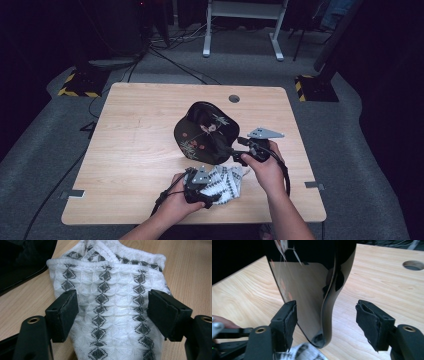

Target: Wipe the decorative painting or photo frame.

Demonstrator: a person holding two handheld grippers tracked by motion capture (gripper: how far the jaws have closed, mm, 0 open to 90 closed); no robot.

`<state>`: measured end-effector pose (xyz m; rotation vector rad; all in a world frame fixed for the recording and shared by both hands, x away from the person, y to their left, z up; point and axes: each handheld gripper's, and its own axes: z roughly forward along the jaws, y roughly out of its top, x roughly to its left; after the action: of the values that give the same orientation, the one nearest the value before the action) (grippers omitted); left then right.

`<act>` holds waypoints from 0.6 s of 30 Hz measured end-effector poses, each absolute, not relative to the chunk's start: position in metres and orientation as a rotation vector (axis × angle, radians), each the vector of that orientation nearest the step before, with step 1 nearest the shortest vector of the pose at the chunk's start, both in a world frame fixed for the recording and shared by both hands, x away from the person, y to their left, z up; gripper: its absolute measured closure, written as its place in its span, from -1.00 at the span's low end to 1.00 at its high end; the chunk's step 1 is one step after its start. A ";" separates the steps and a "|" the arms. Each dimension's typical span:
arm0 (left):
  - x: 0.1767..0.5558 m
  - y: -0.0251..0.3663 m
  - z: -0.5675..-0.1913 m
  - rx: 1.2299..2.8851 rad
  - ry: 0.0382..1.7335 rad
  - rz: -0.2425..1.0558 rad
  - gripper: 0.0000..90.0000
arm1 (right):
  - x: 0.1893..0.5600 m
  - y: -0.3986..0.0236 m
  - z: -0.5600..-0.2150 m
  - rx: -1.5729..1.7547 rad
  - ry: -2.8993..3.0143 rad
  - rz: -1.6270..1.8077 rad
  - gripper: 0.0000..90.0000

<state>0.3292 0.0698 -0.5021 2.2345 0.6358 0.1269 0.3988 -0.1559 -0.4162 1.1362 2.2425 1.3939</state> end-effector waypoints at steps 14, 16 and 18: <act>0.325 0.068 -0.502 2.244 0.584 0.137 -0.04 | 0.396 -0.167 -0.412 1.108 2.233 1.486 -0.47; 0.324 0.069 -0.502 2.237 0.578 0.112 0.16 | 0.396 -0.168 -0.412 1.095 2.232 1.495 -0.50; 0.323 0.070 -0.502 2.222 0.593 0.072 0.42 | 0.395 -0.168 -0.411 1.066 2.237 1.498 -0.57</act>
<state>0.3233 0.0698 -0.5022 2.2216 0.5926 0.0720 0.3952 -0.1684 -0.4110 1.0658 2.2375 1.4976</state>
